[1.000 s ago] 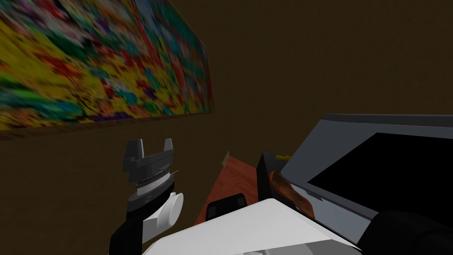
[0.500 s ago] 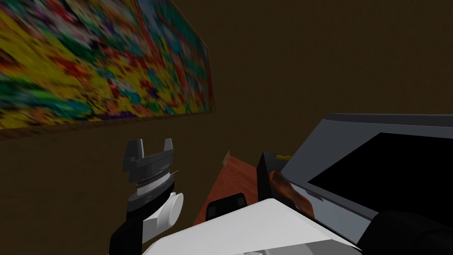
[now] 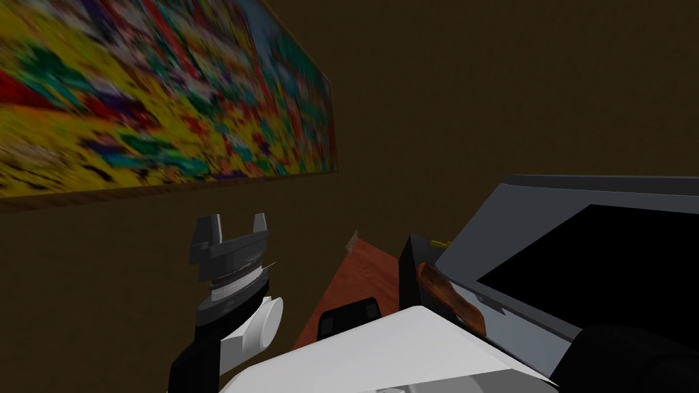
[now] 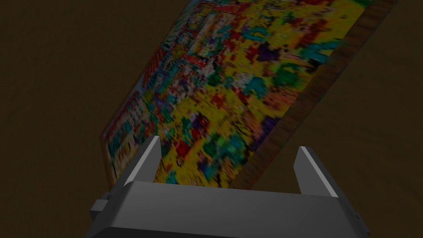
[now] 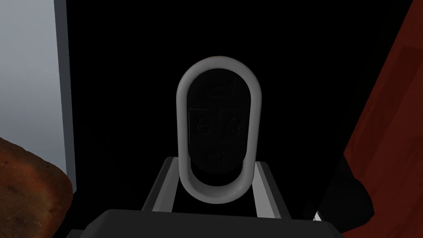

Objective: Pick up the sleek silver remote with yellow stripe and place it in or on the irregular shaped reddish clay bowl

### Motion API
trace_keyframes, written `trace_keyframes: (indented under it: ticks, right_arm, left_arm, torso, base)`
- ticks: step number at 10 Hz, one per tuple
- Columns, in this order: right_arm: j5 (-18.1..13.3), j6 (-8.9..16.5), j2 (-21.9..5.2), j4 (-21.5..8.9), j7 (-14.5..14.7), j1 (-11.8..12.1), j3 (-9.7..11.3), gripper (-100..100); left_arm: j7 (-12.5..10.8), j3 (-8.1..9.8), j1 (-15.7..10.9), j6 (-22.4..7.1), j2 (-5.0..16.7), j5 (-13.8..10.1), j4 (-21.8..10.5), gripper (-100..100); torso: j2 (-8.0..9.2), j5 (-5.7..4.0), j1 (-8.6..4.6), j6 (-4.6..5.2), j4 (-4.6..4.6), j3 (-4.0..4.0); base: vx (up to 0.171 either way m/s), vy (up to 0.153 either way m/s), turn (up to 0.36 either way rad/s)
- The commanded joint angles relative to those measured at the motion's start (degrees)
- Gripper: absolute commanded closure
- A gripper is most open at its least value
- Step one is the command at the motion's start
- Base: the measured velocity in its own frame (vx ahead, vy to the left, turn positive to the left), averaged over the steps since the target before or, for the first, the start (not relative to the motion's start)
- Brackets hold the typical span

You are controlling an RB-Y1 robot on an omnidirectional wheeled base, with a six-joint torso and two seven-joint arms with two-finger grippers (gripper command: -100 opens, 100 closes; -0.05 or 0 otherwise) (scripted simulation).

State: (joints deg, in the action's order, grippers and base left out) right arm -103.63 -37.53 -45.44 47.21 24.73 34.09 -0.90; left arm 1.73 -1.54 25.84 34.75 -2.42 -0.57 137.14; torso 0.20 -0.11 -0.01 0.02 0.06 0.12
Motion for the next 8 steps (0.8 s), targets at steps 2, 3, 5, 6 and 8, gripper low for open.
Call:
trace_keyframes:
  ticks: [2,3,5,6,8]
  right_arm:
    - [1.4,-1.8,-2.4,-1.1,-0.2,-0.8,0.5,100]
    - [2.4,-2.8,-3.8,-1.8,-0.3,-1.3,0.9,100]
    - [4.2,-4.6,-6.5,-3.0,-0.4,-2.3,1.8,100]
    - [5.1,-5.5,-7.8,-3.6,-0.5,-2.8,2.3,100]
    - [6.9,-7.0,-10.2,-4.6,-0.7,-3.7,3.2,100]
  left_arm:
    - [0.0,0.0,0.0,0.0,0.0,0.0,0.0,0]
    - [0.0,0.0,0.0,0.0,0.0,0.0,0.0,0]
    - [0.0,0.0,0.0,0.0,0.0,0.0,0.0,0]
    - [0.0,0.0,0.0,0.0,0.0,0.0,0.0,0]
    - [0.0,0.0,0.0,0.0,0.0,0.0,0.0,0]
  torso:
    - [-0.06,0.0,0.0,-0.01,-0.01,-0.03]
    - [-0.14,-0.04,0.01,0.06,-0.03,-0.07]
    - [-0.12,-0.01,0.0,0.02,-0.02,-0.07]
    - [-0.13,-0.04,-0.02,0.0,-0.01,-0.07]
    - [-0.18,-0.01,0.0,0.03,-0.03,-0.1]
  base:
    - [-0.044,0.001,0.123]
    - [-0.044,0.0,0.071]
    - [-0.051,0.001,0.161]
    - [-0.049,0.001,0.147]
    - [-0.034,0.0,0.112]
